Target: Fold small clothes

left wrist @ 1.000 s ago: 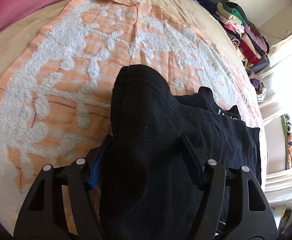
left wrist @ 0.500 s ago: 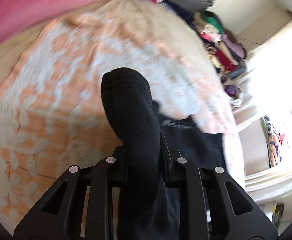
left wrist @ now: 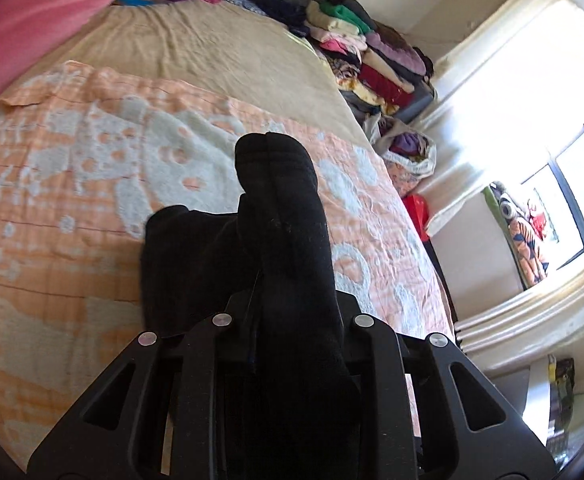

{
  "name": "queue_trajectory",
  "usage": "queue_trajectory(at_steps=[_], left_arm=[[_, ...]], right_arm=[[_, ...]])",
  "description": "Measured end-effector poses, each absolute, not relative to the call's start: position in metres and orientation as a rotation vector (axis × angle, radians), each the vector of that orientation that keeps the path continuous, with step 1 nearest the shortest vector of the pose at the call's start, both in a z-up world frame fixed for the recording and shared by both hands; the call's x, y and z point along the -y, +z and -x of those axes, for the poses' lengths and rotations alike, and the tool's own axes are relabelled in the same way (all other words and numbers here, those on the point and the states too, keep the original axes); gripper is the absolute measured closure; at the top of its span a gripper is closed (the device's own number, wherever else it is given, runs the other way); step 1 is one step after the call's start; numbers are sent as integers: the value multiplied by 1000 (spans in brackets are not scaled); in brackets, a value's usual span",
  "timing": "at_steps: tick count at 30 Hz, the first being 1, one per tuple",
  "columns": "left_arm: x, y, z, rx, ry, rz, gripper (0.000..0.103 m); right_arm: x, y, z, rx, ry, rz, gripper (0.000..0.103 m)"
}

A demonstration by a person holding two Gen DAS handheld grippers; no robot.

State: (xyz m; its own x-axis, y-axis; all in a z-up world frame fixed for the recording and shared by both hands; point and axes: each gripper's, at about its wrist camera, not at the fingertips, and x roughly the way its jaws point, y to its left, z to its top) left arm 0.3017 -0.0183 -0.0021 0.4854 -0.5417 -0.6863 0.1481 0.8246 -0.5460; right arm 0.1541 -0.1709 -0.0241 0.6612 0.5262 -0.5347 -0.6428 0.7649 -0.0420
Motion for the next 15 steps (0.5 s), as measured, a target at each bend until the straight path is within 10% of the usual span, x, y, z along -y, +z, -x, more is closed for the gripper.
queue_trajectory(at_steps=[15], left_arm=[[54, -13, -297, -996, -422, 428, 61]], right_arm=[[246, -66, -168, -897, 543, -33, 69]])
